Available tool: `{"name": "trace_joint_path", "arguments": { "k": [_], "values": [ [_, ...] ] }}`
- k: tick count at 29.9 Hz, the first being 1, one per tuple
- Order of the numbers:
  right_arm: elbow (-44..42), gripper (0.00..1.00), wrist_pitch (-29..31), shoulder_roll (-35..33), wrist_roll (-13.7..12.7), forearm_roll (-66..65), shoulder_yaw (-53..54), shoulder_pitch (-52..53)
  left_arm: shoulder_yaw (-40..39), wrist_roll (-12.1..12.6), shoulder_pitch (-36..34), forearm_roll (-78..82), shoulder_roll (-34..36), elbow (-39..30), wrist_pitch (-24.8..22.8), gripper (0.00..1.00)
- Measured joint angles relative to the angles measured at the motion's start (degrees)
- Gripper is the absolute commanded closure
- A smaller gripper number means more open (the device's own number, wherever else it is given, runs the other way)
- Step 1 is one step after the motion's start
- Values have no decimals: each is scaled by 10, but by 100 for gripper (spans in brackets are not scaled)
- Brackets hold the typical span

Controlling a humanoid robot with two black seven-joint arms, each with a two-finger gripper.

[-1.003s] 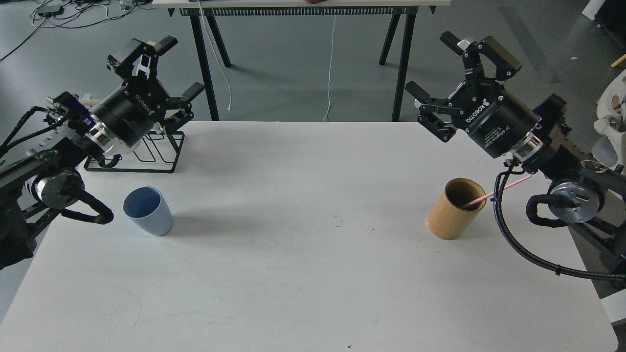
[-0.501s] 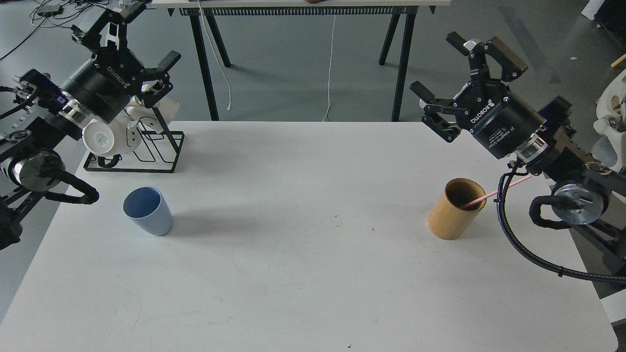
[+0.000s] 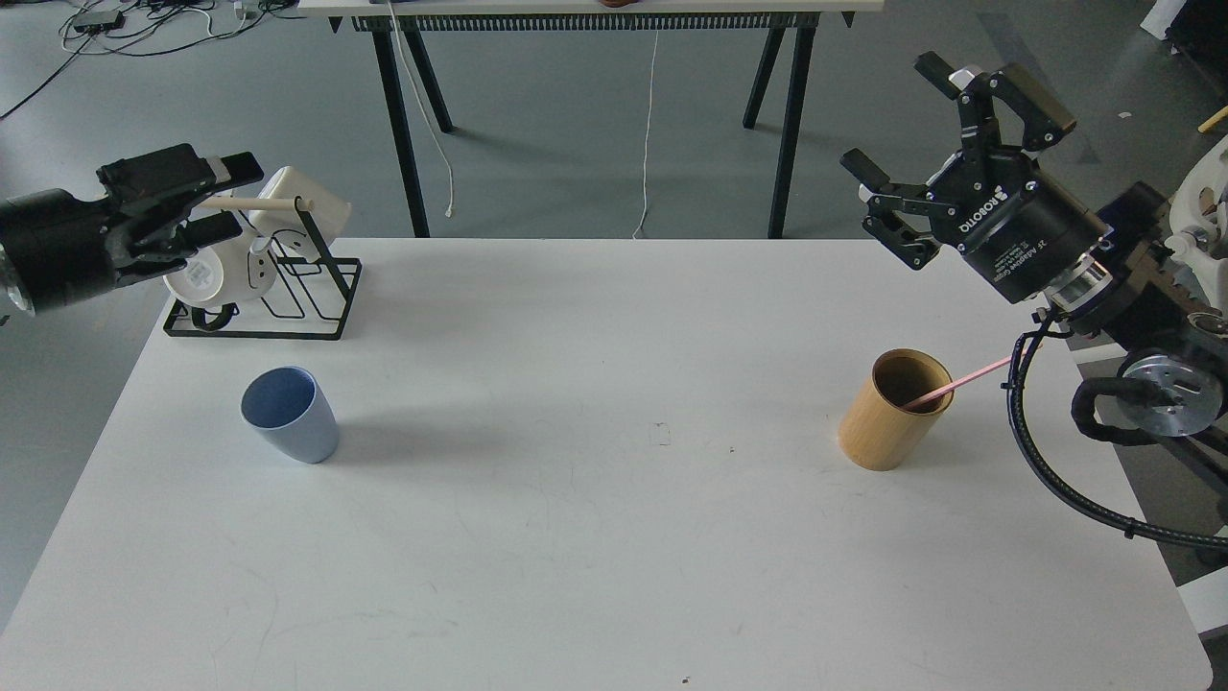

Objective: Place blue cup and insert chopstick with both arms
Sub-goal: 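Swing the left arm down and reach toward the light blue cup, then close the left gripper on the light blue cup's side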

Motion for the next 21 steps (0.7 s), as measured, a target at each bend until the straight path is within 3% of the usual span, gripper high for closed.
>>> {"name": "trace_joint_path", "arguments": {
  "k": [5,9,21],
  "values": [
    [-7,6,0,1,0,0,0,0,82,0,2,162,12,17,60,0],
    [-11,6,0,2,0,0,0,-1,132,0,4,217,-8,78,99,1],
    [-13,6,0,-11,0,0,1,-15,147,0,21,255,-118,176,110,4]
  ]
}}
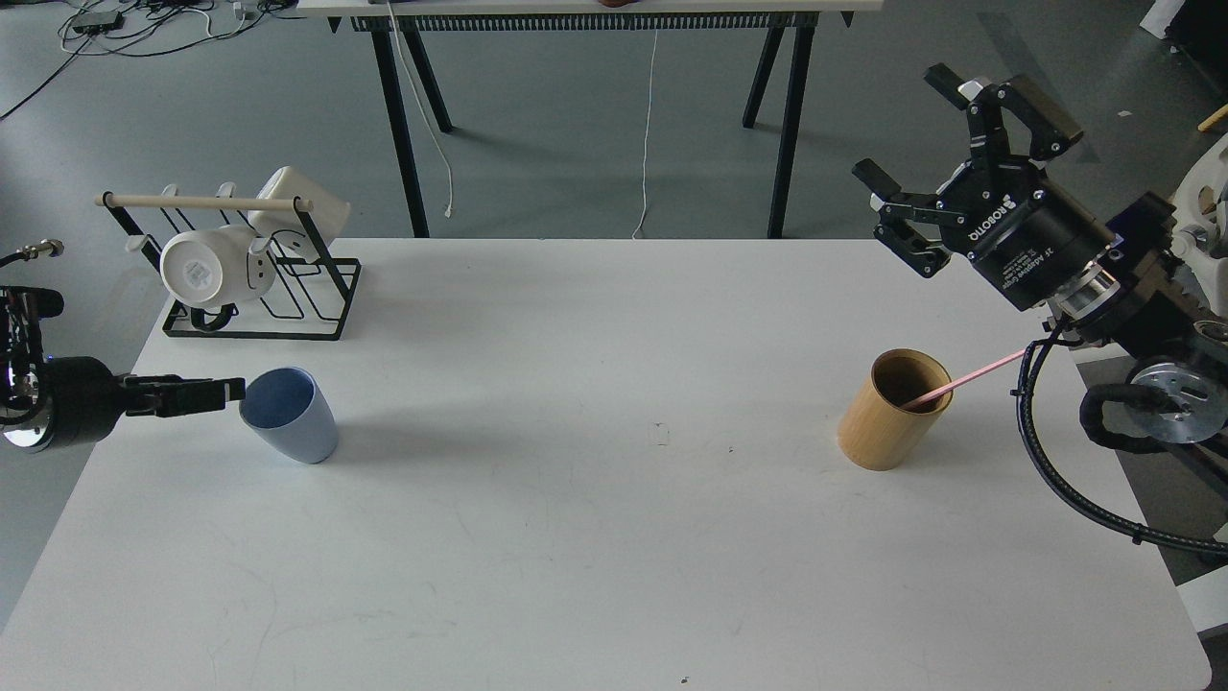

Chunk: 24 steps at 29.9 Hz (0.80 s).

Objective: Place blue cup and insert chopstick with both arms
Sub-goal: 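Close the left gripper on the light blue cup's side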

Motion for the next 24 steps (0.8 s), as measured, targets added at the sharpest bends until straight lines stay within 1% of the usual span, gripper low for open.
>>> {"name": "trace_joint_path", "arguments": {
  "k": [5,7,12,15,20,21,22,23,24],
  "values": [
    [0,6,0,-6,0,1,0,-5,0,0,2,0,-13,11,0,6],
    [0,6,0,-7,0,1,0,-6,0,0,2,0,-15,12,0,9],
    [0,6,0,-7,0,1,0,-7,0,0,2,0,-26,16,-1,19],
    [0,6,0,-7,0,1,0,-8,0,0,2,0,-32,20,-2,26],
    [0,6,0,-8,0,1,0,-12,0,0,2,0,-34,21,-2,36],
    [0,6,0,-8,0,1,0,-13,0,0,2,0,-34,21,-2,40],
    [0,6,0,-8,0,1,1,-14,0,0,2,0,-34,21,-2,47],
    [0,6,0,-8,0,1,1,-14,0,0,3,0,-34,21,-2,56],
    [0,6,0,-8,0,1,1,-15,0,0,6,0,-34,21,-2,69]
  ]
}}
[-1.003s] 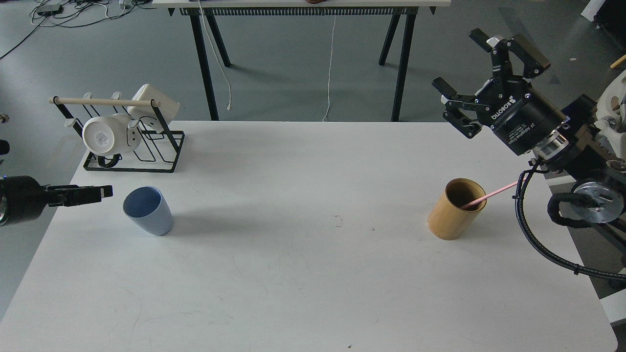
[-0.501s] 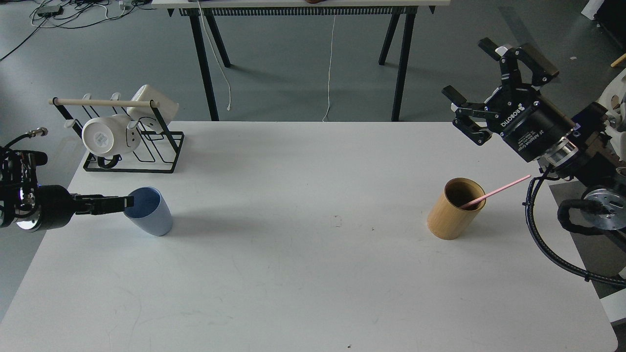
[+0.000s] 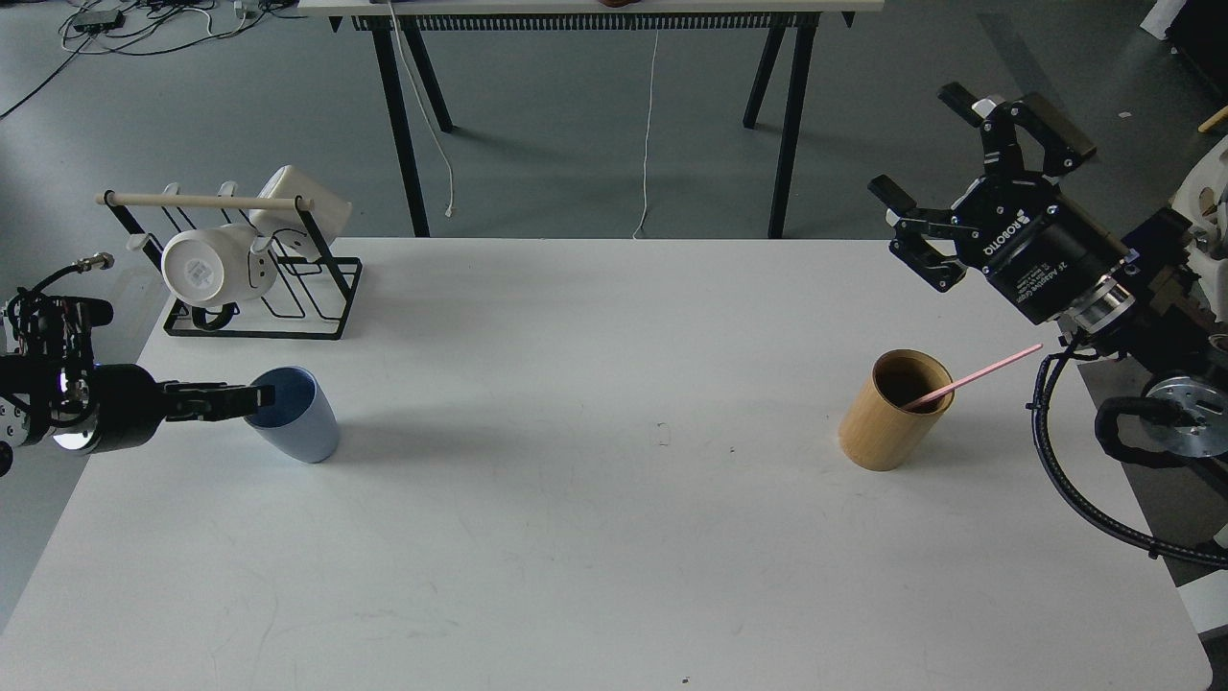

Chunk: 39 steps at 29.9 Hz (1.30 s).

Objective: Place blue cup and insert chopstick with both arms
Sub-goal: 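Close the left gripper on the light blue cup's side, then carry the blue cup toward the table center and set it down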

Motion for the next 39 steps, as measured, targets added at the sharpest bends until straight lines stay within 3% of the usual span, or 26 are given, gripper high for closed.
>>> {"name": "trace_joint_path", "arguments": {
  "k": [1,8,18,22,26,31,35,39],
  "values": [
    [-1,6,0,0,0,0,0,0,0,0,4,0,0,0,0,77],
    [-6,6,0,0,0,0,0,-5,-1,0,16,0,-8,11,30,100],
    [-6,6,0,0,0,0,-1,-7,-13,0,12,-27,-1,-7,37,100],
    [-8,6,-1,0,0,1,2,-8,-36,0,2,-82,28,-96,32,100],
    [-25,7,-2,0,0,2,32,-8,-57,0,-58,-130,35,-194,13,100],
    [-74,7,-3,4,0,5,77,-7,-14,0,-155,-143,-41,-182,-13,100],
    [-109,7,-4,8,0,9,102,-6,108,0,-230,-143,-159,-82,-14,100],
    [-120,7,-4,10,0,33,106,-8,204,0,-258,-140,-286,12,-9,100]
  ]
}}
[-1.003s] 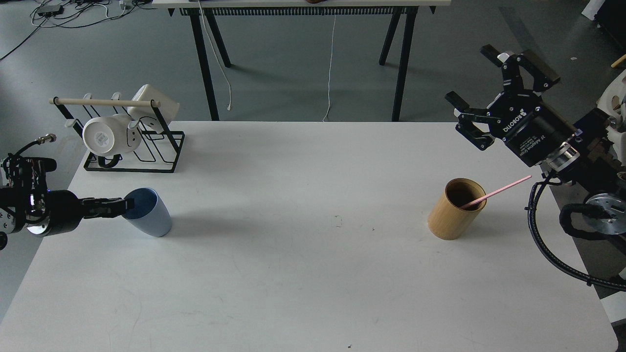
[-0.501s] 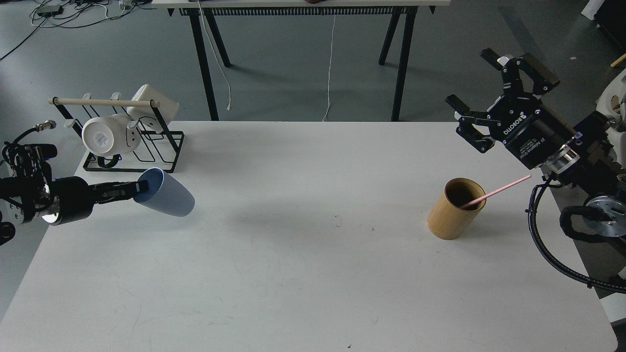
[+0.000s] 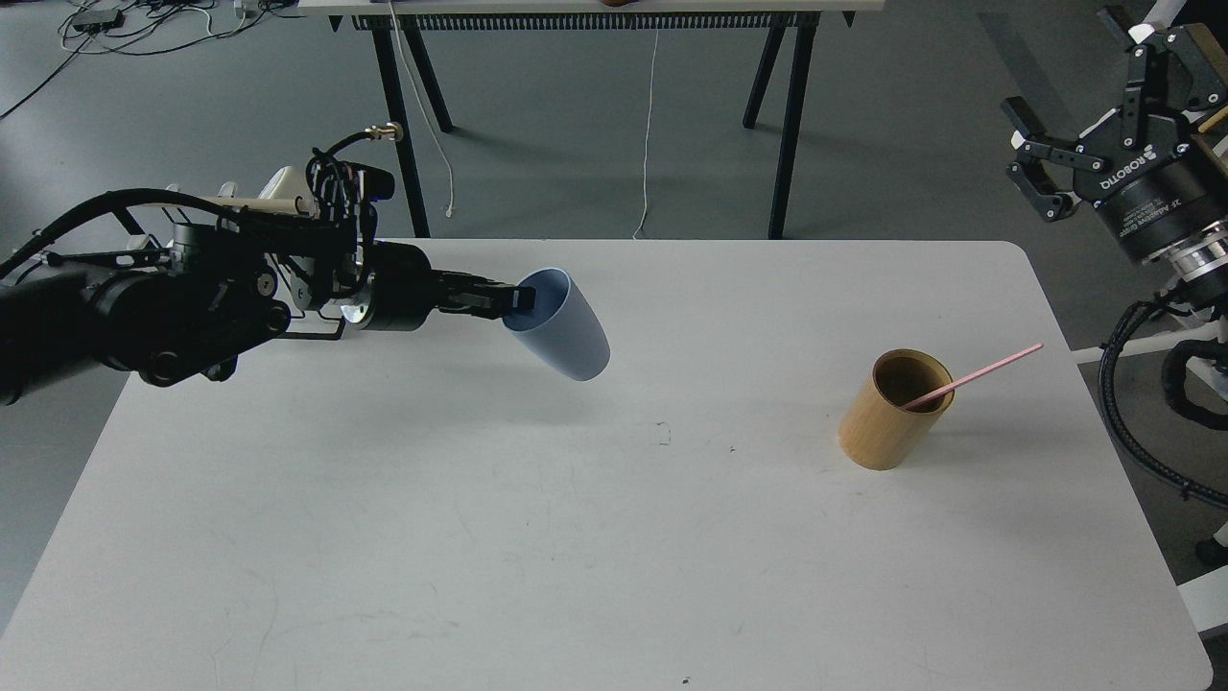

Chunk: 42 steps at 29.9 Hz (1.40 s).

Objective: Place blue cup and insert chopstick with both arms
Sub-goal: 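Carry the blue cup toward the table center and set it down, then open the left gripper and withdraw the left arm from the cup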

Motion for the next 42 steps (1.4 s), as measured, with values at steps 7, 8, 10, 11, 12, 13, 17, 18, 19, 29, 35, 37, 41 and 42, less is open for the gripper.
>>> {"name": "trace_joint_path", "arguments": {
  "k": [7,8,10,11,12,13,17,18,19,29,35,37,41,42],
  "values": [
    [-1,7,-1,0,0,29,0,-9,102,0,-2,5,-108,89,32,100],
    [-1,7,-1,0,0,30,1,-9,112,0,-2,5,-114,92,38,100],
    [-1,7,-1,0,0,30,1,-11,125,0,-2,5,-122,95,46,100],
    [0,7,-1,0,0,30,1,-11,127,0,-2,5,-124,96,48,100],
    [0,7,-1,0,0,31,1,-12,129,0,-2,6,-126,97,50,100],
    [0,7,-1,0,0,31,1,-12,130,0,-2,6,-128,98,50,100],
    [4,7,-1,4,0,32,-3,-12,131,0,-2,7,-131,98,53,98],
    [5,7,-2,6,0,32,-4,-12,131,0,-2,7,-131,96,54,96],
    [6,7,-5,8,0,32,-4,-12,131,0,-2,7,-131,94,55,93],
    [8,7,-14,11,0,32,-5,-13,125,0,-4,8,-126,87,55,79],
    [7,7,-13,11,0,32,-5,-13,121,0,-9,7,-118,55,49,66],
    [7,7,-13,11,0,32,-5,-13,121,0,-10,6,-116,50,48,57],
    [8,7,-12,11,0,32,-6,-15,113,0,-11,-2,-113,49,48,30],
    [9,7,-11,11,0,32,-6,-15,105,0,-11,-4,-112,49,48,26]
  ]
}}
